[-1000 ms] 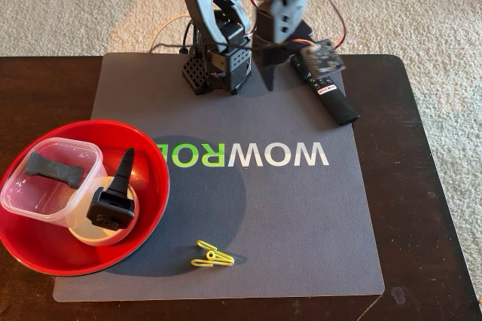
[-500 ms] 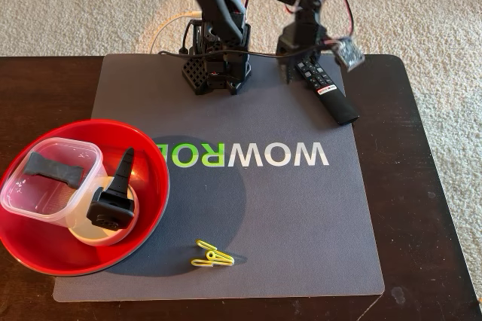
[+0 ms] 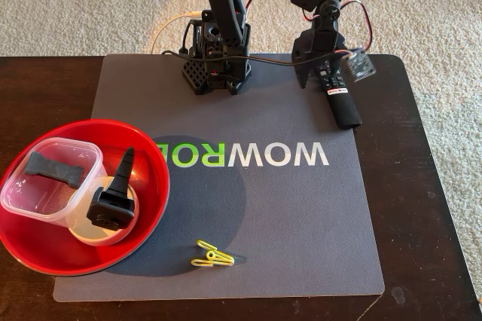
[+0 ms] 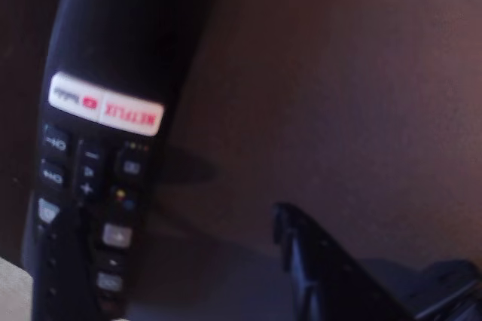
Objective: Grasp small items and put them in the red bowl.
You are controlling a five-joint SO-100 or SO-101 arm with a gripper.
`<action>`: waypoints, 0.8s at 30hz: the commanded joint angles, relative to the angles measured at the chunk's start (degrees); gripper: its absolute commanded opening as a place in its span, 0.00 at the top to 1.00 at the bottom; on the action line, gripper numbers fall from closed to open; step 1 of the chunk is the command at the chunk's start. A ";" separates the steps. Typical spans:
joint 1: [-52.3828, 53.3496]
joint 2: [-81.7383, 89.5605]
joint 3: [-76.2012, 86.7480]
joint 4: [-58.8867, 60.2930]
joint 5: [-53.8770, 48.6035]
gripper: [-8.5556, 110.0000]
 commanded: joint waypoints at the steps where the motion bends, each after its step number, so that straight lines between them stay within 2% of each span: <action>1: -2.46 1.93 1.41 -0.62 -8.44 0.68; 4: -5.27 -0.44 1.41 -0.97 -12.92 0.68; 13: -1.14 4.66 -2.90 -0.62 -12.13 0.67; 19: 0.53 -10.20 -13.80 -1.14 -17.93 0.68; 24: 2.64 -16.87 -16.26 -2.20 -21.09 0.68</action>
